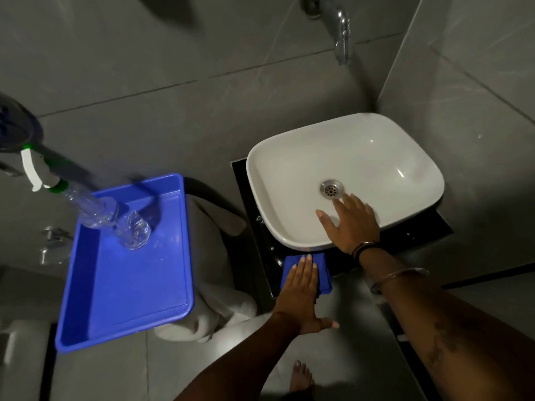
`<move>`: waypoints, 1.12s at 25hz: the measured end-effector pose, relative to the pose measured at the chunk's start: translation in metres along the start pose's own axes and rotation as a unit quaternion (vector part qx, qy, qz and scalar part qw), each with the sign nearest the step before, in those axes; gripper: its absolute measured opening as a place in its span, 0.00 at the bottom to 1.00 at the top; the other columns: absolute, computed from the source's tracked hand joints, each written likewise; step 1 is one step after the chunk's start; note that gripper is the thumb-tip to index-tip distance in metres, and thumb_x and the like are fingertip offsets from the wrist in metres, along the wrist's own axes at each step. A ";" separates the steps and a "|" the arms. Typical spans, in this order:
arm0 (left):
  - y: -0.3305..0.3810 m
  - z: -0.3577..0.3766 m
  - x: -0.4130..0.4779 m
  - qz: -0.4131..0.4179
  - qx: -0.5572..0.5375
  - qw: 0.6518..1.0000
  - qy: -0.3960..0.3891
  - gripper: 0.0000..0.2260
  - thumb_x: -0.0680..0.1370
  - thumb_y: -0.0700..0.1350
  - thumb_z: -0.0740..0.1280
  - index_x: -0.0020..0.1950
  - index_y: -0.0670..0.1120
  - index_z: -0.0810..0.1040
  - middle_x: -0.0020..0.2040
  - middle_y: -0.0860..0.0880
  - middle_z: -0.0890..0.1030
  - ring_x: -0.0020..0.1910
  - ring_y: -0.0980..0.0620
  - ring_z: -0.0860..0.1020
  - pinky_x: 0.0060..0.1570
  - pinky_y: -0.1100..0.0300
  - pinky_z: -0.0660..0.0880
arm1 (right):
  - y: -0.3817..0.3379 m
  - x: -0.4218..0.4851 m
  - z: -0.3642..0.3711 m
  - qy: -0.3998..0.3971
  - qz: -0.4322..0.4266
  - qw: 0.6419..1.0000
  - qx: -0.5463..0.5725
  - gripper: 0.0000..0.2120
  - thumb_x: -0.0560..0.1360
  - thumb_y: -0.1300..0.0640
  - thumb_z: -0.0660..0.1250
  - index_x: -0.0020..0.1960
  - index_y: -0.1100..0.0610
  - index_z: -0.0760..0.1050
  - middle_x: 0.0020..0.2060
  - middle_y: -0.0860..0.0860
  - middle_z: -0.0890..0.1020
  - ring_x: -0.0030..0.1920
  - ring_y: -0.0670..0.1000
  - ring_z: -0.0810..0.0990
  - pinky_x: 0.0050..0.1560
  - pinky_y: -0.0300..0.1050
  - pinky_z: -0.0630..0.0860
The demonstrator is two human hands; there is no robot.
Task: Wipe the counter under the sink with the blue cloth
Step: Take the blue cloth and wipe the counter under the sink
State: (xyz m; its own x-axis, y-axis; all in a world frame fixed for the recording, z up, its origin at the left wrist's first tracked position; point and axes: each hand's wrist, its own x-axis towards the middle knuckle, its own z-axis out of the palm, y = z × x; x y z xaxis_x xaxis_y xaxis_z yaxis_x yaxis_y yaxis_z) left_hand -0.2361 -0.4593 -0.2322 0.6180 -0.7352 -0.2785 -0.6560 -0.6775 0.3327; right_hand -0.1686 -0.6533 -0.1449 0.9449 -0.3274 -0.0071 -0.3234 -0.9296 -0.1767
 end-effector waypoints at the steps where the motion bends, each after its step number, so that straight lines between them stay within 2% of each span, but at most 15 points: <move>1: 0.002 0.001 0.001 -0.006 -0.004 1.000 0.001 0.59 0.66 0.80 0.57 0.79 0.44 0.36 0.80 0.43 0.37 0.79 0.43 0.35 0.76 0.44 0.35 | 0.000 0.001 0.001 0.004 0.002 1.000 0.002 0.34 0.73 0.31 0.46 0.61 0.54 0.73 0.67 0.56 0.74 0.69 0.59 0.68 0.68 0.60 0.66; 5: -0.002 0.005 -0.009 -0.040 -0.021 0.999 0.023 0.55 0.68 0.79 0.53 0.80 0.43 0.39 0.80 0.44 0.37 0.79 0.43 0.35 0.77 0.45 0.34 | -0.002 -0.001 0.000 0.020 0.003 1.000 0.005 0.32 0.73 0.33 0.49 0.59 0.55 0.75 0.63 0.56 0.78 0.66 0.60 0.72 0.64 0.60 0.70; 9: -0.029 -0.001 -0.023 -0.060 -0.026 0.996 0.058 0.51 0.71 0.78 0.50 0.80 0.42 0.44 0.80 0.43 0.42 0.79 0.42 0.40 0.76 0.50 0.35 | -0.003 0.000 -0.002 0.015 0.013 1.000 0.003 0.31 0.73 0.33 0.50 0.56 0.56 0.76 0.58 0.55 0.81 0.63 0.60 0.74 0.62 0.59 0.71; 14: -0.071 -0.018 -0.028 -0.105 -0.011 0.993 0.048 0.55 0.68 0.81 0.50 0.79 0.42 0.38 0.80 0.42 0.38 0.78 0.42 0.36 0.78 0.47 0.37 | -0.004 -0.001 0.000 0.022 0.012 1.000 -0.005 0.29 0.73 0.34 0.53 0.55 0.55 0.78 0.54 0.54 0.83 0.60 0.60 0.76 0.58 0.58 0.74; 19: -0.067 -0.021 -0.021 -0.080 -0.016 0.996 0.026 0.60 0.63 0.84 0.49 0.79 0.44 0.35 0.79 0.42 0.35 0.78 0.43 0.33 0.74 0.52 0.28 | -0.004 0.000 0.001 0.024 0.011 1.000 0.003 0.28 0.73 0.35 0.54 0.56 0.55 0.77 0.52 0.53 0.84 0.59 0.61 0.77 0.58 0.58 0.74; 22: -0.055 -0.018 -0.017 -0.061 -0.024 0.998 0.015 0.60 0.63 0.84 0.51 0.79 0.44 0.36 0.80 0.43 0.35 0.78 0.44 0.32 0.74 0.51 0.30 | -0.003 -0.001 0.001 0.029 0.010 1.000 0.004 0.28 0.73 0.34 0.53 0.56 0.55 0.77 0.51 0.53 0.84 0.59 0.60 0.77 0.58 0.57 0.74; 26: -0.027 -0.007 -0.016 -0.001 -0.022 1.000 0.002 0.59 0.65 0.82 0.55 0.79 0.45 0.34 0.79 0.46 0.32 0.78 0.45 0.33 0.77 0.45 0.34 | -0.003 0.000 0.001 0.018 0.014 1.000 0.006 0.30 0.73 0.34 0.52 0.58 0.55 0.77 0.53 0.53 0.84 0.62 0.60 0.76 0.60 0.57 0.73; 28: -0.020 -0.002 -0.019 -0.007 -0.027 1.000 0.001 0.59 0.65 0.82 0.55 0.78 0.46 0.33 0.78 0.47 0.30 0.78 0.46 0.32 0.77 0.46 0.35 | -0.002 -0.001 0.000 0.019 0.014 1.000 0.008 0.31 0.73 0.34 0.51 0.59 0.54 0.76 0.55 0.53 0.84 0.63 0.59 0.75 0.62 0.57 0.72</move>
State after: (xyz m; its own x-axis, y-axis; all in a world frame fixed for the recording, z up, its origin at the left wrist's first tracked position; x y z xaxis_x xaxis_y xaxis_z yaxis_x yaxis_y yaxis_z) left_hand -0.2338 -0.4318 -0.2315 0.6274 -0.7261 -0.2812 -0.6235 -0.6849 0.3771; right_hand -0.1692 -0.6506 -0.1447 0.9328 -0.3594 0.0258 -0.3481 -0.9174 -0.1929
